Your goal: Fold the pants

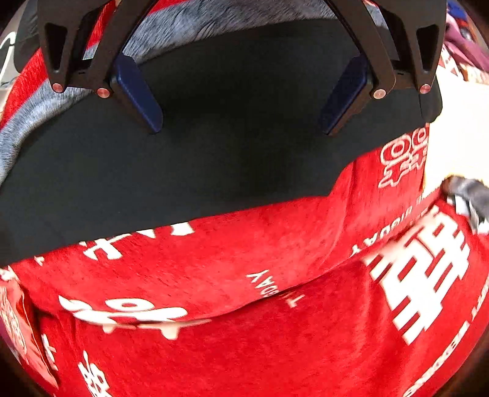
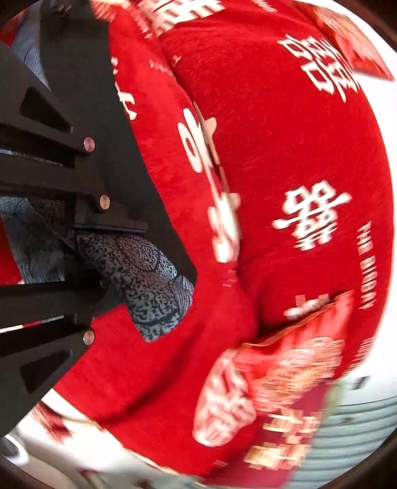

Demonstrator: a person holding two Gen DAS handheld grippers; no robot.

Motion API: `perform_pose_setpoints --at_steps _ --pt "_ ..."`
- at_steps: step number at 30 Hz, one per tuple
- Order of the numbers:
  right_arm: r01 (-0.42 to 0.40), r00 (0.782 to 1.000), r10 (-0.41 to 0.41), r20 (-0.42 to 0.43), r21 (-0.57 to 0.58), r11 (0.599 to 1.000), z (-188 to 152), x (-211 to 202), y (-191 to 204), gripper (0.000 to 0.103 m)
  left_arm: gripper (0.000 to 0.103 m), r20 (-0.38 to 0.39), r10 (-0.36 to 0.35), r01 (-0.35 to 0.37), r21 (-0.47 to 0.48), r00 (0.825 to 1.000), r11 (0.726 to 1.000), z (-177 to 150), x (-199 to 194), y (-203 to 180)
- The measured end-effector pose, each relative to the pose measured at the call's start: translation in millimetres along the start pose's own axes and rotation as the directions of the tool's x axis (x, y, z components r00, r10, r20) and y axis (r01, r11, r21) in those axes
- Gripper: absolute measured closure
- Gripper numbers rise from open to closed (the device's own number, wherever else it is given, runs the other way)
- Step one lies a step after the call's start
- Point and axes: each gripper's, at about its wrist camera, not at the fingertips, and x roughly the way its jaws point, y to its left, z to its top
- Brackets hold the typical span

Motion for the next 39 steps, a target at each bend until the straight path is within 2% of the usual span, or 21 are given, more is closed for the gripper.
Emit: perform_pose_setpoints --at_steps 3,6,9,11,12,13,15,17,19,22,24,25,28,30,31,32,35,36,39 --pt "0.07 0.998 -0.07 0.008 -0.061 0.996 -0.9 0.8 9.4 0.092 0.0 -0.08 0.027 -0.025 0.024 0.996 0.999 0.4 27.9 -5.7" --pt "0.087 0.99 -0.097 -0.106 -0.097 0.992 -14.3 35.7 5.3 0.092 0.0 -0.083 -0.041 0.037 -0.049 0.996 0.998 -7.4 29.2 7.8" --pt "0.085 0.975 -0.101 -0.199 -0.086 0.993 -31.6 62.6 -6.5 0.092 0.0 -0.084 -0.001 -0.004 -0.048 0.996 0.999 -11.3 28.2 23.8" --pt "0.066 0.977 -0.073 -0.2 -0.041 0.997 -36.4 62.3 -14.6 0.09 0.0 -0.093 0.022 -0.029 -0.073 0.995 0.997 -17.3 28.2 39.5" --pt "0.073 0.976 -0.076 -0.202 -0.024 0.997 -35.9 60.1 -18.2 0.08 0.0 -0.101 0.022 -0.031 -0.088 0.995 0.996 -20.3 30.6 46.0" --pt "0.096 0.974 -0.098 -0.206 -0.015 0.995 -33.8 58.7 -22.0 0.057 0.0 -0.109 0.019 -0.031 -0.106 0.994 0.994 -23.2 32.1 54.8" --pt "0.145 0.972 -0.138 -0.188 0.022 0.989 -28.2 47.7 -36.6 0.033 0.0 -0.124 0.021 -0.039 -0.141 0.992 0.989 -27.1 33.0 69.3" --pt "0.166 0.977 -0.152 -0.151 0.082 0.983 -23.9 29.6 -53.6 0.032 0.0 -0.125 0.068 -0.087 -0.161 0.99 0.983 -30.1 29.3 75.8" --pt "0.192 0.977 -0.178 -0.12 0.119 0.974 -20.4 9.4 -63.5 0.032 0.0 -0.105 0.068 -0.086 -0.173 0.992 0.981 -32.1 22.3 75.6" --pt "0.128 0.99 -0.123 -0.07 0.069 0.989 -20.9 -23.0 -39.7 0.032 0.0 -0.058 0.007 -0.015 -0.127 0.998 0.992 -37.7 2.0 44.6" --pt "0.052 0.997 -0.054 -0.062 -0.037 0.998 -25.4 -35.8 -0.8 0.032 0.0 -0.013 -0.019 0.018 -0.039 1.0 0.999 -39.7 -15.4 9.2" --pt "0.009 0.998 -0.015 -0.061 -0.091 0.996 -30.7 -41.3 18.3 0.028 0.0 0.012 -0.036 0.036 0.017 0.999 0.999 -42.1 -24.4 -11.8" --pt "-0.146 0.987 0.121 -0.11 -0.261 0.954 -54.2 -51.1 85.3 0.023 0.0 0.049 -0.038 0.032 0.112 0.998 0.993 -45.9 -34.8 -43.2" --pt "-0.173 0.982 0.132 -0.138 -0.354 0.919 -72.4 -47.7 117.9 0.024 0.0 0.039 0.013 -0.019 0.152 0.999 0.988 -48.5 -25.5 -44.8" --pt "-0.167 0.981 0.115 -0.154 -0.385 0.908 -79.5 -43.2 128.3 0.024 0.0 0.017 0.03 -0.032 0.142 0.999 0.989 -51.4 -18.1 -39.4" --pt "-0.17 0.979 0.108 -0.175 -0.395 0.903 -83.9 -38.5 134.3 0.024 0.0 0.0 0.017 -0.017 0.12 1.0 0.993 -53.0 -13.7 -33.5" --pt "-0.165 0.973 0.083 -0.214 -0.401 0.901 -89.7 -25.6 137.4 0.024 0.0 -0.06 -0.062 0.063 0.018 0.996 0.998 -57.1 1.4 -5.4" --pt "-0.142 0.972 0.05 -0.229 -0.404 0.904 -92.2 -18.8 134.9 0.024 0.0 -0.069 -0.086 0.086 -0.004 0.994 0.996 -58.7 3.9 -0.1" --pt "-0.159 0.963 0.078 -0.257 -0.309 0.938 -89.1 -10.6 111.8 0.023 0.0 -0.071 -0.112 0.111 -0.026 0.991 0.993 -63.1 6.6 7.9"
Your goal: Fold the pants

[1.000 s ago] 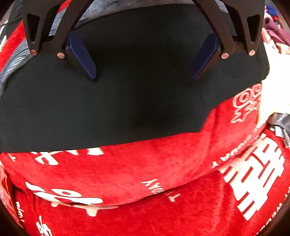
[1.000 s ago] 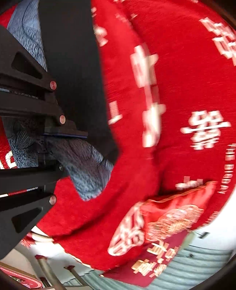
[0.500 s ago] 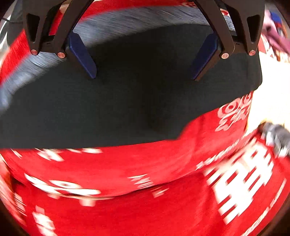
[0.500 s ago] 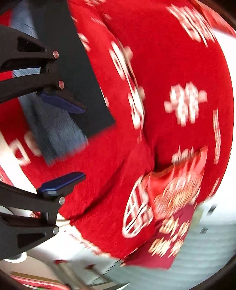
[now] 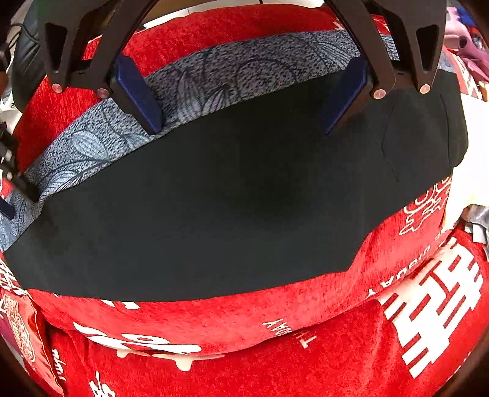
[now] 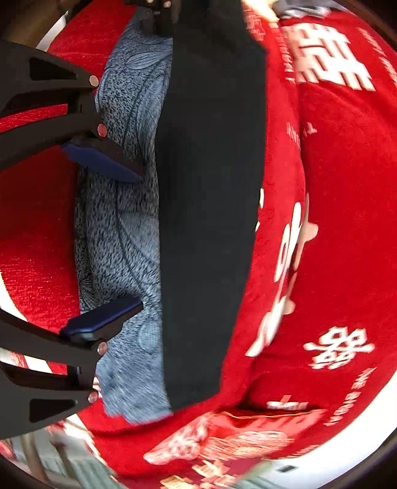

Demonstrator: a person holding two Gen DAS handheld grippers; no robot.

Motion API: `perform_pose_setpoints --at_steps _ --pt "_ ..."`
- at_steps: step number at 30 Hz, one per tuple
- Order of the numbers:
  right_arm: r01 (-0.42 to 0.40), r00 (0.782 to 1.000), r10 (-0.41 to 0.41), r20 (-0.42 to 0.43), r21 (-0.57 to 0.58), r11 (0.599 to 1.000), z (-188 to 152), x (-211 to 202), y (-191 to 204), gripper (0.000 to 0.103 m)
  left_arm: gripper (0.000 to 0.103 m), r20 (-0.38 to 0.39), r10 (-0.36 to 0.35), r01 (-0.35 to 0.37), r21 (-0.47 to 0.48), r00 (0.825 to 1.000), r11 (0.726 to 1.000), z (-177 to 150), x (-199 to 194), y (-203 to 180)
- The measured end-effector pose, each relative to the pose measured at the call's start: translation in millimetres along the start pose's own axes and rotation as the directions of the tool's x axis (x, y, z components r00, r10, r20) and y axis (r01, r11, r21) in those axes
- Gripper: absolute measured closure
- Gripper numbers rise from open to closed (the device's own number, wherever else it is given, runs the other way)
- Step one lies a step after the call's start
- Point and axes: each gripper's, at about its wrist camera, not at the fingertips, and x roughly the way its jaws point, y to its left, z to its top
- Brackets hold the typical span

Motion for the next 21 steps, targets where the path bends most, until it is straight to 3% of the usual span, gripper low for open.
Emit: perform_pose_setpoints --at_steps 4,9,12,13,14,17,21 --pt "0.085 0.996 -0.085 -0.009 0.059 0.995 -6.7 5.6 -41.1 0.02 0.0 0.007 0.02 -0.02 0.013 1.0 1.0 -11.7 -2.0 7.0" --pt "0.189 0.982 -0.179 -0.066 0.196 0.962 -14.8 16.9 -107.7 0.014 0.0 -0.042 -0.001 -0.001 -0.04 0.999 0.999 -22.0 2.7 34.7" --pt "0.319 0.946 -0.301 -0.122 0.173 0.932 -10.9 17.8 -122.0 0.012 0.0 -0.037 -0.016 0.014 -0.062 0.999 0.998 -24.4 -3.7 42.9" --pt "0.367 0.928 -0.351 -0.125 0.151 0.918 -6.1 14.7 -119.8 0.012 0.0 -0.016 -0.011 0.01 -0.063 1.0 0.998 -23.4 -8.9 43.1" --pt "0.381 0.924 -0.372 -0.086 0.131 0.915 0.8 5.1 -111.6 0.012 0.0 0.012 -0.022 0.022 -0.066 1.0 0.998 -20.1 -16.4 42.4" --pt "0.278 0.959 -0.282 0.034 0.084 0.957 22.2 -11.0 -77.2 0.012 0.0 0.078 -0.056 0.062 -0.081 0.995 0.995 1.5 -29.8 43.5" --pt "0.093 0.994 -0.093 0.053 0.007 0.996 56.7 5.7 -12.1 0.012 0.0 0.075 0.061 -0.044 -0.204 0.995 0.978 41.0 -16.3 62.7"
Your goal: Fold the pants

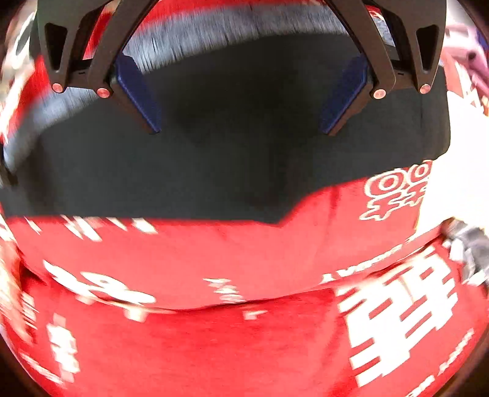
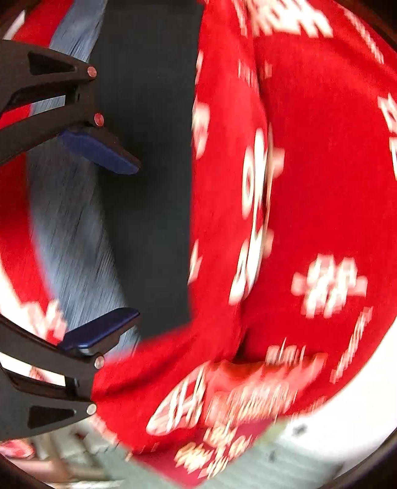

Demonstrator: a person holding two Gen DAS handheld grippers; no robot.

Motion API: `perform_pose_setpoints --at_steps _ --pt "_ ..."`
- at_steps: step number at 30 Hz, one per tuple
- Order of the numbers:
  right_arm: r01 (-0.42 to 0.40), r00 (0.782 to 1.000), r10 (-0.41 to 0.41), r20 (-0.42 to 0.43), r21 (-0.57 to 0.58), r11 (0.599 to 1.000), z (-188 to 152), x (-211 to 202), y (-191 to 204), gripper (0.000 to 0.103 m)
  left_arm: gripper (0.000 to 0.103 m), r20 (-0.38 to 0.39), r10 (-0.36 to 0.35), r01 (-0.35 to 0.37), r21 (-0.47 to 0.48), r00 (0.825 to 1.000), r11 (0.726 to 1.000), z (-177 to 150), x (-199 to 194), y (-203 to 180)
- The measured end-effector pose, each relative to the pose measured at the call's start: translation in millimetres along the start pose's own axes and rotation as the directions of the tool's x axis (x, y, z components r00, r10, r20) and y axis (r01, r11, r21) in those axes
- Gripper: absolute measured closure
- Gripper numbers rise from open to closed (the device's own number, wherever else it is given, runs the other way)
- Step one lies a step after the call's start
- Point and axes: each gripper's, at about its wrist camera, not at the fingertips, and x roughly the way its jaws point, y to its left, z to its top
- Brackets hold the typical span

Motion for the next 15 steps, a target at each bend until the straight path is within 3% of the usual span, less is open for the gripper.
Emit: perform_pose_setpoints --at_steps 3,6,8,10,15 --pt "-0.093 0.996 0.09 -0.028 -0.123 0.988 16.1 23.7 52.5 0.012 0.0 -0.051 0.085 -0.088 -0.069 0.995 0.994 16.8 23.1 4.9" --pt "-0.132 0.987 0.119 -0.108 -0.12 0.984 14.2 53.1 71.2 0.011 0.0 -0.096 0.125 -0.131 -0.052 0.987 0.99 19.0 42.8 6.3" --pt "-0.132 0.988 0.125 -0.09 -0.068 0.989 14.6 59.5 55.1 0.008 0.0 -0.101 0.113 -0.118 -0.046 0.988 0.992 16.0 49.5 10.5" --pt "-0.025 0.996 0.02 -0.083 -0.058 0.998 14.1 62.6 38.3 0.001 0.0 -0.099 0.094 -0.099 -0.054 0.991 0.994 17.1 51.5 14.1" --pt "0.011 0.994 -0.001 -0.113 0.087 0.996 9.6 77.5 -31.1 0.001 0.0 -0.102 0.108 -0.112 -0.039 0.989 0.993 31.9 58.1 12.9"
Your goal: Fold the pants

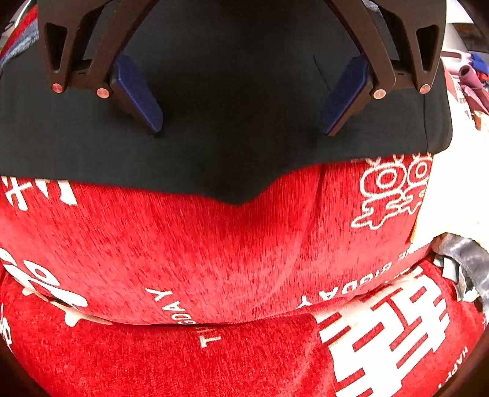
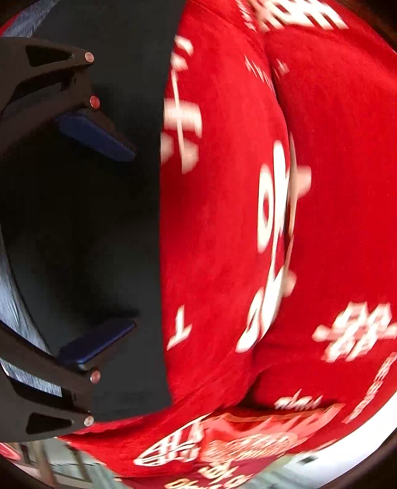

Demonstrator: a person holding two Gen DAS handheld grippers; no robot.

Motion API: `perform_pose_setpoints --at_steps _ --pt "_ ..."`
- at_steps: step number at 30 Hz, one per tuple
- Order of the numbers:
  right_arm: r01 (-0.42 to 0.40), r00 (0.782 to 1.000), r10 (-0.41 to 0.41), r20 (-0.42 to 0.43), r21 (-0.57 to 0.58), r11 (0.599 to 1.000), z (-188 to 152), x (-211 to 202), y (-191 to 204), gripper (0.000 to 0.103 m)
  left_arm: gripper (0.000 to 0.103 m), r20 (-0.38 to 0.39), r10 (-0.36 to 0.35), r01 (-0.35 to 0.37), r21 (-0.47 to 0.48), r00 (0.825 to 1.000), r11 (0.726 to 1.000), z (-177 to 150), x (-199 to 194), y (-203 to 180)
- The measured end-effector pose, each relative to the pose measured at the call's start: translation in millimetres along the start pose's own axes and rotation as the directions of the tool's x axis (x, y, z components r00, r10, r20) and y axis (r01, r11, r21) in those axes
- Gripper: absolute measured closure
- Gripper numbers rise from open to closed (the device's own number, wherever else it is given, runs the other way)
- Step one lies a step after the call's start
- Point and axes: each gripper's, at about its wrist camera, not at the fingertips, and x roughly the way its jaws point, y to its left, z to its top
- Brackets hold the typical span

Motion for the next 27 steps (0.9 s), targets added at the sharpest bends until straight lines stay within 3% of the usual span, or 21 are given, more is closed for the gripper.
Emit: perform_pose_setpoints --at_steps 4,7,10,12,15,19,21,23,27 --pt "0.025 0.998 -0.014 -0.055 0.193 0.981 5.7 16.8 -65.0 0.001 0.0 0.019 0.021 -0.022 0.062 1.0 0.998 7.8 2.5 -5.5" --pt "0.051 0.997 -0.035 -0.067 0.263 0.963 4.8 19.9 -87.3 0.001 0.0 -0.007 0.023 -0.023 0.049 1.0 0.999 10.5 0.2 -3.7" --pt "0.07 0.997 -0.057 -0.059 0.246 0.967 7.0 5.3 -73.3 0.001 0.0 0.013 0.021 -0.022 0.033 1.0 0.999 6.4 -14.4 -11.5" --pt "-0.033 0.999 0.034 -0.001 0.186 0.982 4.0 -12.5 -45.7 0.001 0.0 0.038 -0.05 0.047 0.074 0.998 0.996 -3.3 -30.5 -29.5" --pt "-0.142 0.989 0.14 0.041 0.059 0.988 -12.6 -39.7 3.3 0.001 0.0 0.082 -0.086 0.072 0.162 0.993 0.984 -22.6 -50.1 -56.6" --pt "-0.189 0.982 0.188 -0.033 -0.032 0.981 -33.3 -39.9 43.0 0.001 0.0 0.081 -0.055 0.029 0.286 0.995 0.958 -40.8 -43.3 -84.9" --pt "-0.178 0.982 0.174 -0.071 -0.052 0.983 -45.5 -33.3 49.5 0.001 0.0 0.073 -0.073 0.051 0.262 0.995 0.964 -45.6 -38.3 -79.9" --pt "-0.174 0.984 0.171 -0.046 -0.058 0.983 -57.6 -38.7 46.9 0.001 0.0 0.047 -0.098 0.084 0.237 0.994 0.968 -48.1 -36.8 -70.5" --pt "-0.19 0.979 0.187 -0.078 -0.031 0.981 -69.6 -48.1 39.6 0.001 0.0 0.021 -0.136 0.129 0.21 0.99 0.969 -57.2 -34.2 -56.2"
